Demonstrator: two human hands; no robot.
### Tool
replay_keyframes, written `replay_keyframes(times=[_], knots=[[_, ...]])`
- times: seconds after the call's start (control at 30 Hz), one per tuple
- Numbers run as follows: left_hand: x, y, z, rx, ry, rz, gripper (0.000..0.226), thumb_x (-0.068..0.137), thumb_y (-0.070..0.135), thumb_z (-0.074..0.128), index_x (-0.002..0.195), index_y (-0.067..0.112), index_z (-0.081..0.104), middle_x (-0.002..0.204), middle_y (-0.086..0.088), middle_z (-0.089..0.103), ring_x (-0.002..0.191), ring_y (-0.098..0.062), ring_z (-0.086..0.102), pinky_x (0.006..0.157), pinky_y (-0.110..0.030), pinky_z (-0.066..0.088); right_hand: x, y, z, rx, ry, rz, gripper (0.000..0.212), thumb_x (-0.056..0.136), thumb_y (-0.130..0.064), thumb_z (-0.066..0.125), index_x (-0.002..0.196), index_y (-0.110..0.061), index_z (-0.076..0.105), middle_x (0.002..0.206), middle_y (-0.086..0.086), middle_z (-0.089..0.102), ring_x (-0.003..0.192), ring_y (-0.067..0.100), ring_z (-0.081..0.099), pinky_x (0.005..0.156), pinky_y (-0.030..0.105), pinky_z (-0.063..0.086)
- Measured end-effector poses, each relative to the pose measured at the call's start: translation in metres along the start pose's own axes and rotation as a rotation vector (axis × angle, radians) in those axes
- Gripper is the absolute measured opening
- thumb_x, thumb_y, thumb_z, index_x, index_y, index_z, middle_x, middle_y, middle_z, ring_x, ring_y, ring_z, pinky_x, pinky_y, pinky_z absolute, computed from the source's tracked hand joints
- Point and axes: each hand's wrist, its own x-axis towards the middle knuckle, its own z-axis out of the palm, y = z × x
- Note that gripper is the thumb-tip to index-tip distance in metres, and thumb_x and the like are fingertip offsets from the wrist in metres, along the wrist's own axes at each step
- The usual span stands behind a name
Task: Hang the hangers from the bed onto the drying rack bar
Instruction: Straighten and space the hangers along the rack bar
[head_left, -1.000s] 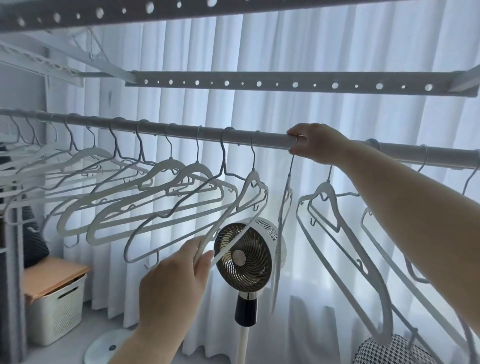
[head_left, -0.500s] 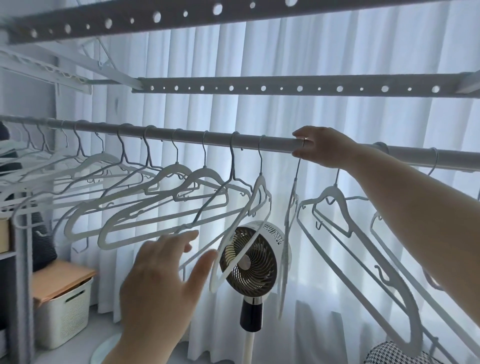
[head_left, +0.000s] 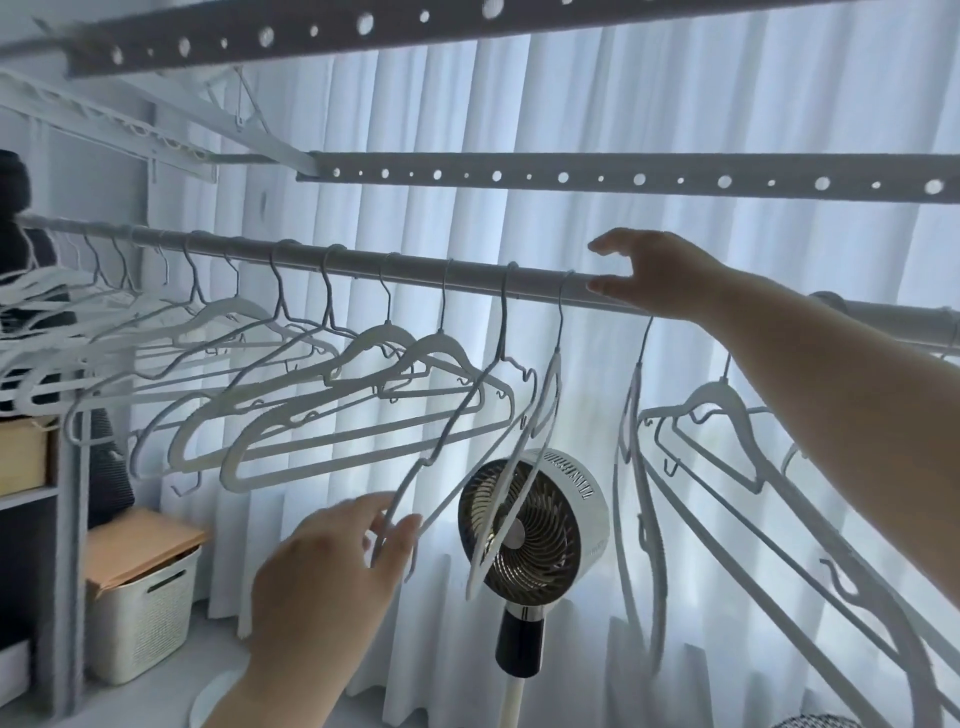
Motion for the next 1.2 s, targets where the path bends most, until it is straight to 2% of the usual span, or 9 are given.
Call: replay_keyframes(times=[0.1,0.2,0.27,0.43,0.63,0.77,0.97,1.1,1.2], knots=[[0.005,-0.012,0.004,0.051,0.041,0.043,0.038,0.076,0.043,0.039,0.063,0.022,0.068,0.041,0.006,0.054,0.035,-0.014,0.055,0.038,-0.006,0.020,0.016,-0.019,0.005,-0.005,-0.009,-0.020,0.047,0.091,-0.029,0.052,0.135,-0.016,0.041,0.139,0.000,0.048,0.130,0.020,0.041,0.106,0.033,0.034],[0.012,-0.022,0.009,0.141,0.111,0.156,0.036,0.074,0.042,0.039,0.059,0.026,0.069,0.040,0.010,0.056,0.032,-0.005,0.053,0.038,-0.020,0.043,0.033,-0.040,0.015,-0.026,-0.073,-0.008,0.047,0.091,-0.031,0.051,0.135,-0.016,0.041,0.137,0.002,0.049,0.127,0.021,0.044,0.105,0.032,0.035],[0.017,-0.027,0.008,0.169,0.153,0.182,0.043,0.078,0.047,0.036,0.058,0.027,0.069,0.040,0.015,0.055,0.032,-0.003,0.053,0.034,-0.019,0.040,0.043,-0.051,0.025,-0.067,-0.112,0.026,0.049,0.091,-0.035,0.050,0.135,-0.016,0.040,0.137,0.004,0.049,0.125,0.024,0.045,0.103,0.033,0.035],[0.020,-0.046,0.013,-0.070,0.106,0.233,0.046,0.093,0.055,0.018,0.082,0.034,0.057,0.046,0.016,0.056,0.037,-0.004,0.054,0.037,-0.016,0.037,0.056,-0.067,0.037,-0.114,-0.133,0.104,0.050,0.089,-0.037,0.051,0.134,-0.017,0.041,0.134,0.007,0.050,0.121,0.027,0.047,0.100,0.034,0.036],[0.022,-0.059,0.012,-0.191,0.020,0.298,0.046,0.093,0.057,0.015,0.084,0.034,0.054,0.051,0.021,0.057,0.036,0.002,0.048,0.039,-0.013,0.037,0.055,-0.078,0.039,-0.100,-0.119,0.165,0.048,0.089,-0.030,0.051,0.134,-0.013,0.042,0.136,0.010,0.049,0.123,0.028,0.045,0.101,0.034,0.037],[0.022,-0.063,0.014,-0.282,-0.016,0.367,0.038,0.093,0.057,0.015,0.090,0.036,0.048,0.053,0.023,0.057,0.045,0.003,0.051,0.056,-0.016,0.041,0.052,-0.083,0.040,-0.086,-0.110,0.205,0.049,0.090,-0.026,0.051,0.135,-0.012,0.041,0.136,0.010,0.048,0.122,0.028,0.046,0.100,0.034,0.037],[0.023,-0.066,0.009,-0.481,-0.192,0.348,0.041,0.089,0.063,0.023,0.092,0.036,0.053,0.062,0.037,0.054,0.079,0.005,0.055,0.061,-0.009,0.043,0.052,-0.086,0.042,-0.066,-0.112,0.236,0.049,0.090,-0.022,0.049,0.137,-0.012,0.037,0.137,0.008,0.046,0.123,0.025,0.044,0.097,0.030,0.035],[0.019,-0.061,0.004,-0.681,-0.495,0.110,0.029,0.061,0.072,0.036,0.089,0.077,0.041,0.085,0.052,0.052,0.098,0.012,0.053,0.076,-0.001,0.039,0.051,-0.085,0.041,-0.055,-0.119,0.229,0.049,0.090,-0.020,0.049,0.137,-0.013,0.037,0.138,0.008,0.045,0.124,0.025,0.043,0.098,0.029,0.035],[0.017,-0.057,0.003,-0.631,-0.530,0.067,0.034,0.051,0.074,0.030,0.081,0.088,0.023,0.097,0.055,0.041,0.097,0.014,0.053,0.078,0.003,0.034,0.051,-0.084,0.040,-0.054,-0.125,0.214,0.049,0.090,-0.019,0.048,0.137,-0.013,0.037,0.138,0.007,0.045,0.124,0.025,0.043,0.098,0.029,0.035]])
